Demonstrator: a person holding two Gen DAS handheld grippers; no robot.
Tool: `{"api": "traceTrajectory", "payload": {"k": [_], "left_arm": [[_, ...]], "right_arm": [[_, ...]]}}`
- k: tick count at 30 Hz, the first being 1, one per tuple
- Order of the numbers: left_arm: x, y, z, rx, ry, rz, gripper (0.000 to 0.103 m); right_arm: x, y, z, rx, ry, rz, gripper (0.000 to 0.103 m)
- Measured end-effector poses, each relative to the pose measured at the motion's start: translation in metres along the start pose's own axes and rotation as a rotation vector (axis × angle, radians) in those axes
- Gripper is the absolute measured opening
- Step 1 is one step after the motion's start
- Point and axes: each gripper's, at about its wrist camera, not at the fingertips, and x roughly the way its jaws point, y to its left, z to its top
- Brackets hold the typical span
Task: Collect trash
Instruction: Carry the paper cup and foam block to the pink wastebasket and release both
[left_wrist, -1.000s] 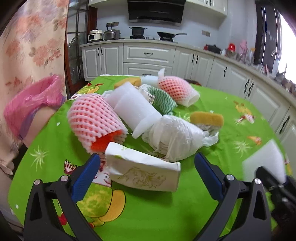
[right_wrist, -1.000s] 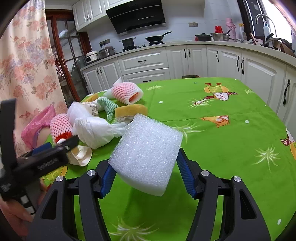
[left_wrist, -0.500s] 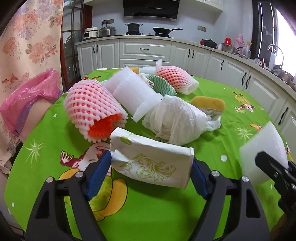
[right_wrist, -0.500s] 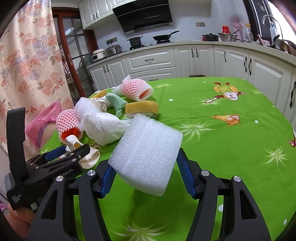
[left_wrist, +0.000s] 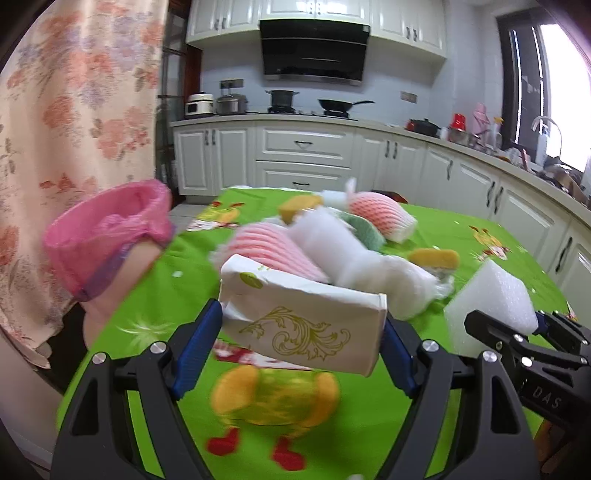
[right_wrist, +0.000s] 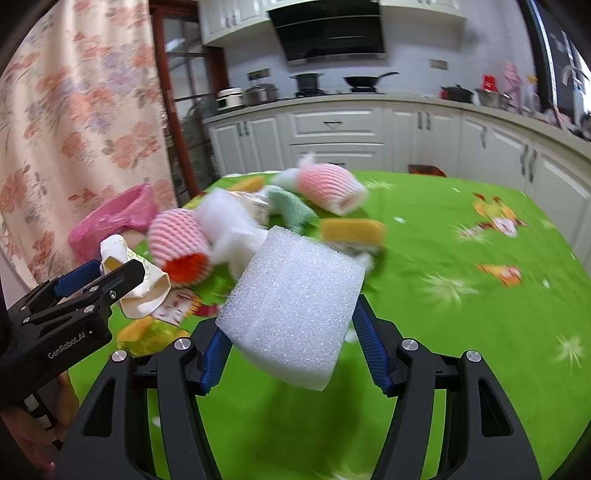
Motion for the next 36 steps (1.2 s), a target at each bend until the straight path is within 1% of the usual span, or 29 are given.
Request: {"api": "traceTrajectory", "payload": {"k": [3, 8, 12, 14, 19, 21, 26, 31, 33, 36], "left_arm": [[-0.006, 0.023, 0.002, -0.003, -0.012, 0.025, 0.077], [-0.016, 0.063, 0.013, -0.006, -0.052, 0.097, 0.078], [-0.018, 0.101, 0.031, -0.016, -0.066, 0.156, 0.078], [-0.014, 0.13, 0.045, -0.046, -0.062, 0.181, 0.078], [0.008, 0.196, 0.077, -0.118, -0.035, 0.208, 0.078], [0.019, 0.215, 0.088, -0.128, -0.024, 0.216, 0.078], [0.053, 0.267, 0.109, -0.149, 0.017, 0.235, 0.078], [0.078, 0.301, 0.115, -0.177, 0.05, 0.248, 0.078], [0.084, 0.314, 0.117, -0.195, 0.056, 0.244, 0.078], [0.089, 0.323, 0.117, -0.198, 0.057, 0.246, 0.078]], "right_arm": [[0.009, 0.023, 0.014, -0.041, -0.011, 0.036, 0.059], [0.027, 0.062, 0.032, -0.101, -0.018, 0.119, 0.059], [0.044, 0.099, 0.05, -0.158, -0.028, 0.205, 0.059], [0.055, 0.122, 0.064, -0.187, -0.039, 0.252, 0.059], [0.086, 0.176, 0.093, -0.241, -0.048, 0.352, 0.059], [0.103, 0.199, 0.105, -0.27, -0.049, 0.387, 0.06], [0.144, 0.239, 0.138, -0.281, -0.008, 0.447, 0.061], [0.18, 0.27, 0.156, -0.313, 0.02, 0.477, 0.061], [0.191, 0.277, 0.158, -0.316, 0.03, 0.478, 0.061], [0.205, 0.282, 0.159, -0.302, 0.045, 0.486, 0.062]]}}
